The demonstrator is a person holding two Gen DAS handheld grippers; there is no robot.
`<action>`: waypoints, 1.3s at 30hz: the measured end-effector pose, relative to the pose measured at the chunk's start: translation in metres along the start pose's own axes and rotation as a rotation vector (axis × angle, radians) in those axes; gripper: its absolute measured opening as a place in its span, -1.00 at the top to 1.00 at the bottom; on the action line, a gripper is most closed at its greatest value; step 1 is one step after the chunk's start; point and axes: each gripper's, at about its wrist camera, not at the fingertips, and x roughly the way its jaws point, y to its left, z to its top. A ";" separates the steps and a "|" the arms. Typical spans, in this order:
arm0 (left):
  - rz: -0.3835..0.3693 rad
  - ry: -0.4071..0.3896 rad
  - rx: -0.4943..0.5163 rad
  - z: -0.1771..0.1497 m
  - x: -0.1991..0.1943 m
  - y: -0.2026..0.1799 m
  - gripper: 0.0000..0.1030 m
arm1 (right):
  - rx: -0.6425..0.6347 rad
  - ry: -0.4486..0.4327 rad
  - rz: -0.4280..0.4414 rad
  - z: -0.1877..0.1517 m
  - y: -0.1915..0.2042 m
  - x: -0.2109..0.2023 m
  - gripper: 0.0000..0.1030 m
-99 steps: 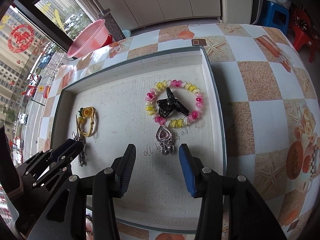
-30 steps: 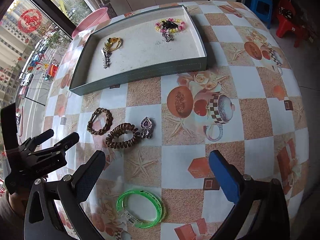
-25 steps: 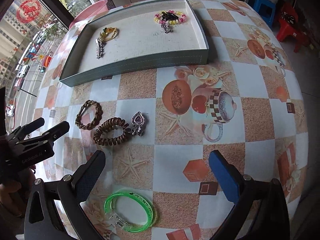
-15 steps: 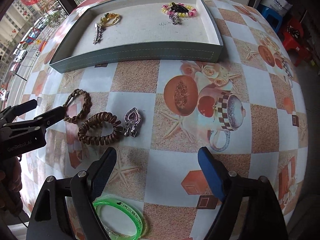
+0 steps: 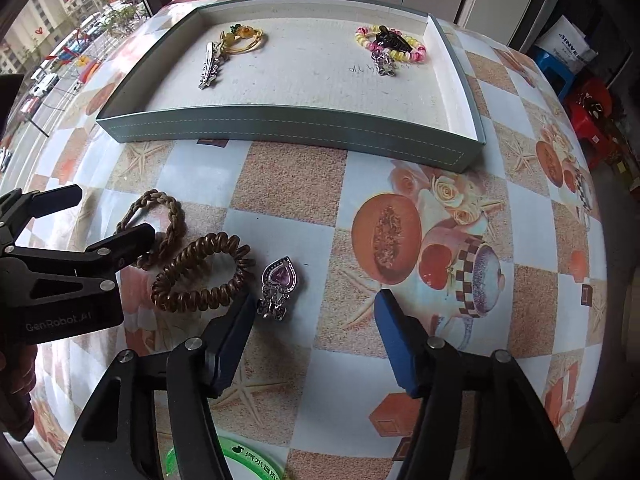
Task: Organize jewelry
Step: 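Grasp the rope bracelet with the left gripper while the right gripper grasps the heart pendant, then carry the rope bracelet with the left gripper while the right gripper carries the pendant into the tray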
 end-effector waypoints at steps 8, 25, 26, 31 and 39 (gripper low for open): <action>-0.039 -0.016 0.048 0.001 -0.012 -0.017 -0.49 | -0.018 -0.004 0.004 0.008 0.004 0.002 0.21; -0.137 -0.026 -0.033 -0.001 -0.026 -0.008 0.63 | 0.116 0.012 0.117 0.001 -0.021 -0.006 0.64; -0.141 -0.030 -0.038 -0.002 -0.029 -0.006 0.63 | 0.128 0.012 0.127 0.001 -0.023 -0.007 0.64; -0.165 -0.053 -0.056 -0.008 -0.046 -0.001 0.63 | 0.191 0.008 0.168 -0.008 -0.038 -0.018 0.63; -0.195 -0.136 -0.088 -0.010 -0.075 0.006 0.63 | 0.274 0.003 0.224 -0.014 -0.051 -0.032 0.63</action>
